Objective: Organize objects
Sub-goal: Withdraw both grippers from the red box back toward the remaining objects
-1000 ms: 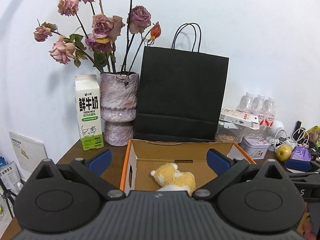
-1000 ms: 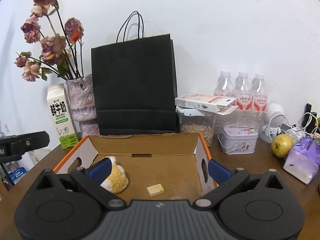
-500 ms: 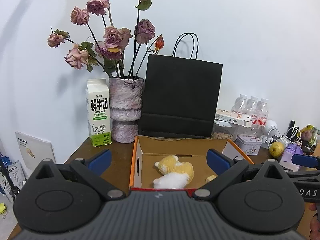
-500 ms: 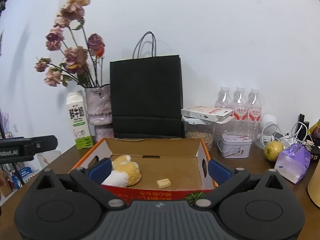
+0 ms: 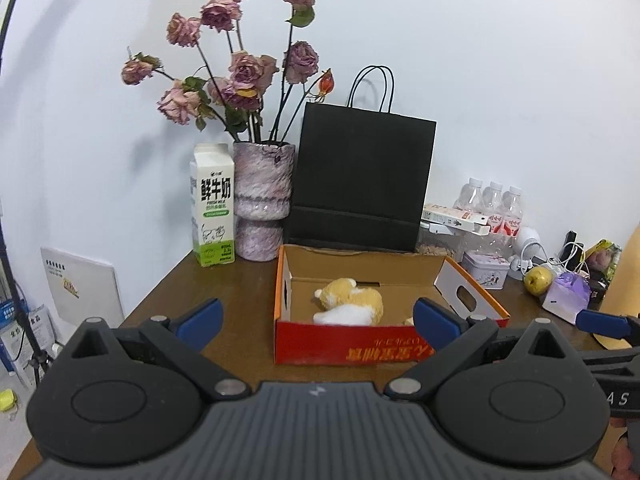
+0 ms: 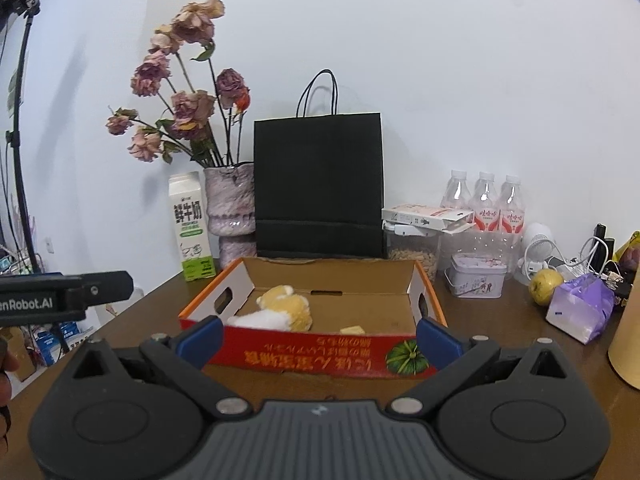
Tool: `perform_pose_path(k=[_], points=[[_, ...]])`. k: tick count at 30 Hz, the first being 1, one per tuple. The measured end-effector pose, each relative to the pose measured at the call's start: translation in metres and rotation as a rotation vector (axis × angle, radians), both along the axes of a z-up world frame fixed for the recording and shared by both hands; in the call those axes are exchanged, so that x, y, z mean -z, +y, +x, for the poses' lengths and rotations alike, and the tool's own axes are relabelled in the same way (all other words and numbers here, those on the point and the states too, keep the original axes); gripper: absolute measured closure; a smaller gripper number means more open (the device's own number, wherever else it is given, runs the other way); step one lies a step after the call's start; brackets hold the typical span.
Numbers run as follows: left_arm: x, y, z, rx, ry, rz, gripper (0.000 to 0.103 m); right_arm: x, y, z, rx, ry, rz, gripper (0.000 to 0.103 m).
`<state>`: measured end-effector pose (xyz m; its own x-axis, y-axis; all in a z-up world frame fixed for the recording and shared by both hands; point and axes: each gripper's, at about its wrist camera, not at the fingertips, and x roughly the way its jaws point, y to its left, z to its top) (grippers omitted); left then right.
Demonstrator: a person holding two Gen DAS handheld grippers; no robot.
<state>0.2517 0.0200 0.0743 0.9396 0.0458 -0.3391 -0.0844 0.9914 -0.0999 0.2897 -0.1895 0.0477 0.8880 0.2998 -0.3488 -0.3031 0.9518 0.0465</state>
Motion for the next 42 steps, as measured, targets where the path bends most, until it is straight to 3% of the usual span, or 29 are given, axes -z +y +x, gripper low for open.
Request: perform_pose_path(k=[22,42], points=[[0.023,0.003,-0.088,0.014,0.018,0.010,0.000,0.025,-0.008,-0.089,0.003,0.023,-0.023,0.000],[0.061,0.016,-0.124,-0.003,0.098,0.036,0.000,0.064,-0.027,-0.128,-0.003,0.106,-0.068,0.000]])
